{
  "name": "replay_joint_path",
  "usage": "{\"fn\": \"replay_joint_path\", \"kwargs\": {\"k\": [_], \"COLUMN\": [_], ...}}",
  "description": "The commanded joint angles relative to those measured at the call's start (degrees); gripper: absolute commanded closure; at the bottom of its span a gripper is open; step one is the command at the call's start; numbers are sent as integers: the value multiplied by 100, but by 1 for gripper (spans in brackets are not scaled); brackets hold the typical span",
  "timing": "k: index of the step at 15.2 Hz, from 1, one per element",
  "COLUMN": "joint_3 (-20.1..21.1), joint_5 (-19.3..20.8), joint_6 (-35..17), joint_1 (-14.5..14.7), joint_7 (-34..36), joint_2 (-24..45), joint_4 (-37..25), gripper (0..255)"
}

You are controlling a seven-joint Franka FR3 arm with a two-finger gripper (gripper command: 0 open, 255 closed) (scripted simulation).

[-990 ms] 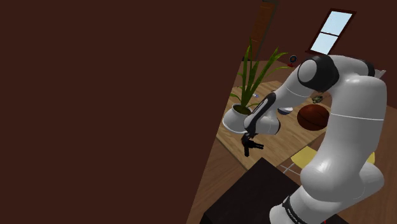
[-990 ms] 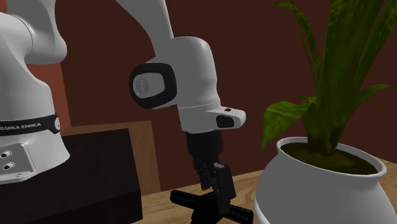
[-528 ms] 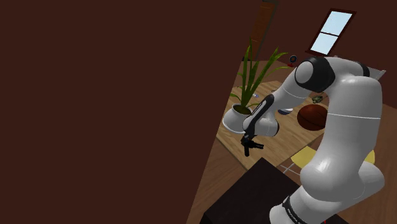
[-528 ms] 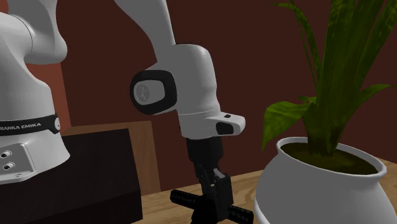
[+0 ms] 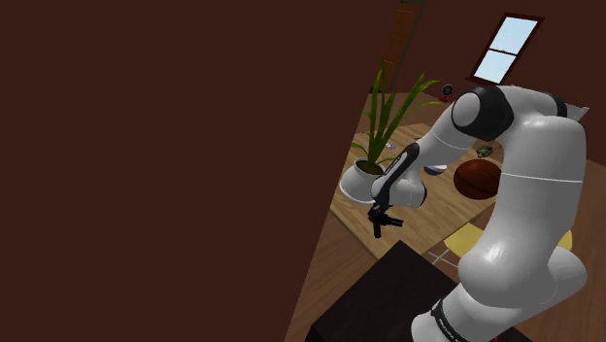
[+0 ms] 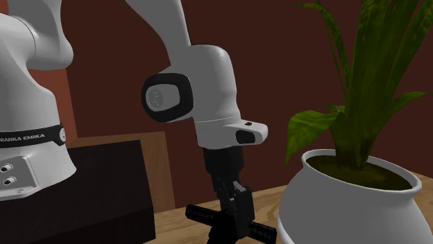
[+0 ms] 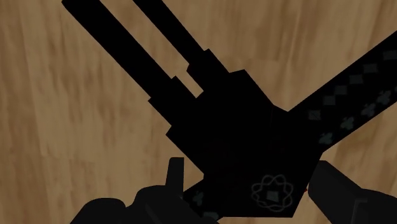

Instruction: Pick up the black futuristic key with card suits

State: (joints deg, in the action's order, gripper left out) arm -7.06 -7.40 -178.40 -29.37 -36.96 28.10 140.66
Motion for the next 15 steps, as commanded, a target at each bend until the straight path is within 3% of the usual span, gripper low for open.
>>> {"fn": "replay_joint_path", "kwargs": {"k": [1, 15], "joint_3": [-66, -655], "joint_5": [18, 367], "joint_6": [108, 953], "joint_1": [60, 566], "joint_7": [9, 255], "joint_2": [-173, -1256], "joint_4": [68, 321], "gripper": [255, 255]}}
